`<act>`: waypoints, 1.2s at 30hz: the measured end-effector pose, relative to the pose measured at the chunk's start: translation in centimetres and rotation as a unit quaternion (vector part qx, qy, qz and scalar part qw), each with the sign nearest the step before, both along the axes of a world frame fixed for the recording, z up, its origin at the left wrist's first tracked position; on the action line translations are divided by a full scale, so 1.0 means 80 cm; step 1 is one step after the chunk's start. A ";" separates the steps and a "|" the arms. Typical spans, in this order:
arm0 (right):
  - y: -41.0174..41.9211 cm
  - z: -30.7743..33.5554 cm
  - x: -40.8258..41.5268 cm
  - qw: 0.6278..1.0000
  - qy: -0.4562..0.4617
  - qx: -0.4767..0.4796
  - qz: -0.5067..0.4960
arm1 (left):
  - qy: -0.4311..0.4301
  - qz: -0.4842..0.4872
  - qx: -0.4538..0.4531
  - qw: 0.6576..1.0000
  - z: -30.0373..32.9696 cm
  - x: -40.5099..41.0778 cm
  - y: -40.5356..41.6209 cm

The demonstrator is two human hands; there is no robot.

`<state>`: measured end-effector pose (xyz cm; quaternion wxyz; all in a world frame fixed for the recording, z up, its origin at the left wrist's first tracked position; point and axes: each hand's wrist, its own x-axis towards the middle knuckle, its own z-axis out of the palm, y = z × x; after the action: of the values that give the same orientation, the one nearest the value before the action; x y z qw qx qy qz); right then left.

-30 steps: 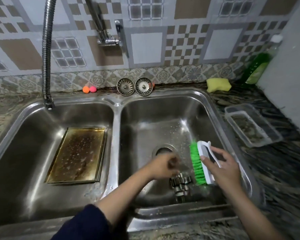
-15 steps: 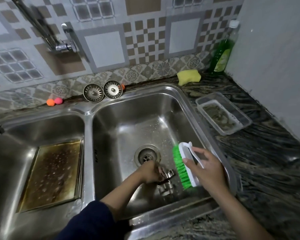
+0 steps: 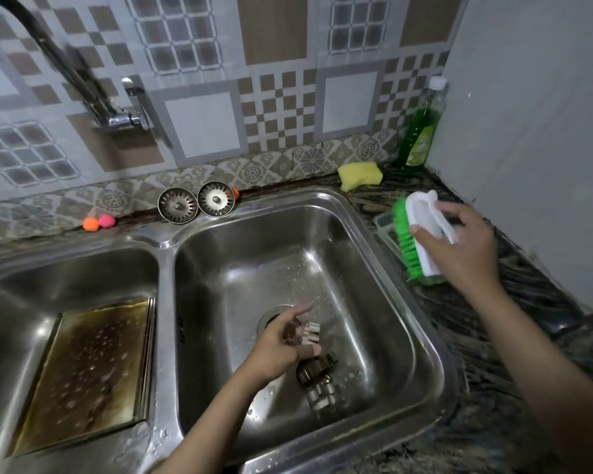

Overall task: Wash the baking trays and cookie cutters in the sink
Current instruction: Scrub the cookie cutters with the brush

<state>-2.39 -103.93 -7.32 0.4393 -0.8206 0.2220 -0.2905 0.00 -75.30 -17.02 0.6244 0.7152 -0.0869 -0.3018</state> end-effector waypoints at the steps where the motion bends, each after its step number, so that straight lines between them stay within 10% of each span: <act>1: -0.014 0.004 0.010 0.999 0.027 -0.031 -0.006 | 0.000 -0.001 -0.008 1.000 0.002 -0.003 0.000; 13: -0.074 -0.047 0.071 0.960 0.238 -0.138 0.058 | 0.086 0.057 -0.082 0.991 0.005 -0.014 0.006; 23: 0.014 0.006 0.023 0.996 0.033 -0.043 0.075 | 0.136 0.092 -0.140 0.976 0.004 -0.022 0.010; 30: 0.168 -0.040 -0.040 0.946 0.062 0.200 0.247 | 0.199 0.128 -0.264 0.935 0.009 -0.025 0.000; 36: 0.194 -0.100 -0.035 0.950 0.087 0.178 0.240 | 0.236 0.165 -0.243 0.926 -0.007 -0.034 0.023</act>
<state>-5.15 -88.42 -15.34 0.6139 -0.7802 0.1040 -0.0601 -2.71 -73.45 -17.60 0.8223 0.4544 0.1116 -0.3239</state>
